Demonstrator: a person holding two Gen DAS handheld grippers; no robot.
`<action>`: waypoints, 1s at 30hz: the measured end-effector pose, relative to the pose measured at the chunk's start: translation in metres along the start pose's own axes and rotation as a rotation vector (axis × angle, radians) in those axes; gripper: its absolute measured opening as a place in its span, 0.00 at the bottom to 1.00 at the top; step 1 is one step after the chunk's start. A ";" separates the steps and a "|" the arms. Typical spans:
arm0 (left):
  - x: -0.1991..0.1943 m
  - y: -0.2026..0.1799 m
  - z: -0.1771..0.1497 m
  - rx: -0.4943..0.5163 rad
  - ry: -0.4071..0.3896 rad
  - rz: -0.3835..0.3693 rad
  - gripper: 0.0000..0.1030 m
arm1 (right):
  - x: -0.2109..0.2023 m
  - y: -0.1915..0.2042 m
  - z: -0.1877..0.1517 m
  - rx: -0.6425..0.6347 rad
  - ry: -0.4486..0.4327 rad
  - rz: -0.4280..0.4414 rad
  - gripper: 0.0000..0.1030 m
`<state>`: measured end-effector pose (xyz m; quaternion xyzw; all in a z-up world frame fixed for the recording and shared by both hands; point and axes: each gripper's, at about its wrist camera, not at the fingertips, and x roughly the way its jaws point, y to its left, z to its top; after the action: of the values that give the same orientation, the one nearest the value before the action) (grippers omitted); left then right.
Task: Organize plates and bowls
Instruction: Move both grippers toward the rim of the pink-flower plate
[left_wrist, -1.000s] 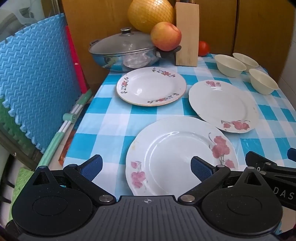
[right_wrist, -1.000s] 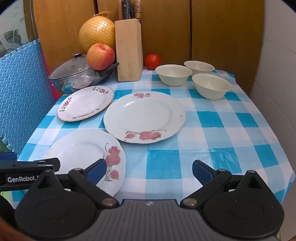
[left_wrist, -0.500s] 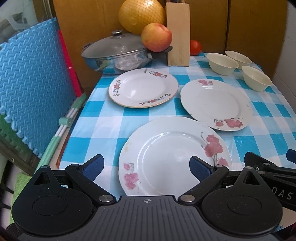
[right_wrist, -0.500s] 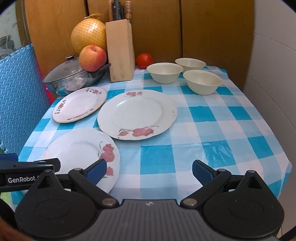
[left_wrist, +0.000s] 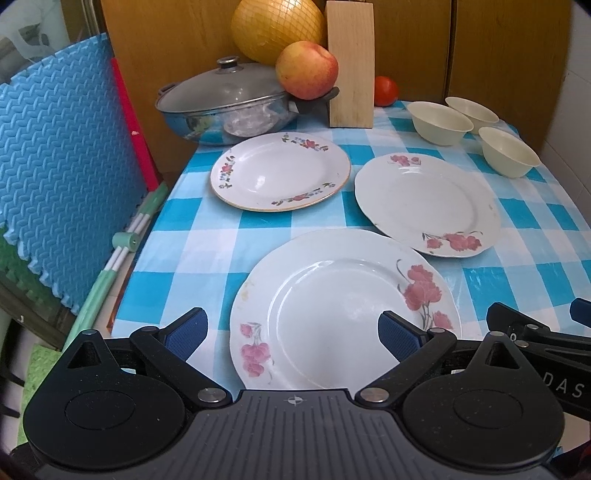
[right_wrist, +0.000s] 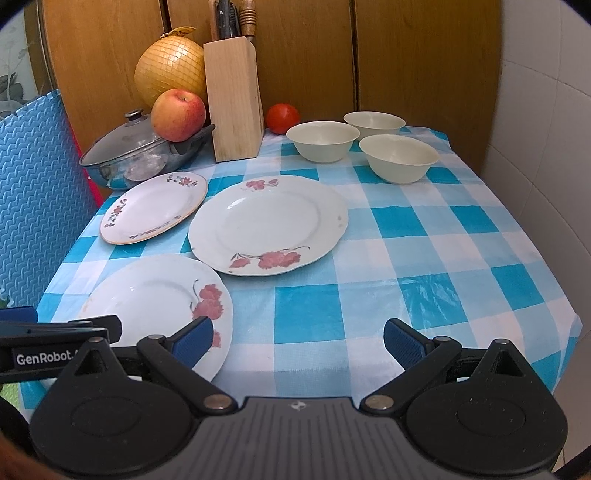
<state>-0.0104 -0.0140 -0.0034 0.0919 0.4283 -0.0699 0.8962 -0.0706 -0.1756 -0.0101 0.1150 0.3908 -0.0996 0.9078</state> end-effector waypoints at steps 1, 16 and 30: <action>0.000 0.000 0.000 0.000 0.001 0.000 0.98 | 0.000 0.000 0.000 0.000 0.002 0.001 0.94; 0.000 0.002 -0.004 -0.003 0.006 0.001 0.98 | 0.002 0.001 -0.002 0.005 0.015 0.012 0.94; 0.008 0.004 -0.003 -0.014 0.045 -0.003 0.98 | 0.009 0.001 -0.003 0.009 0.048 0.023 0.94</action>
<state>-0.0071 -0.0094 -0.0110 0.0866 0.4491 -0.0663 0.8868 -0.0666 -0.1744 -0.0183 0.1260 0.4105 -0.0881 0.8988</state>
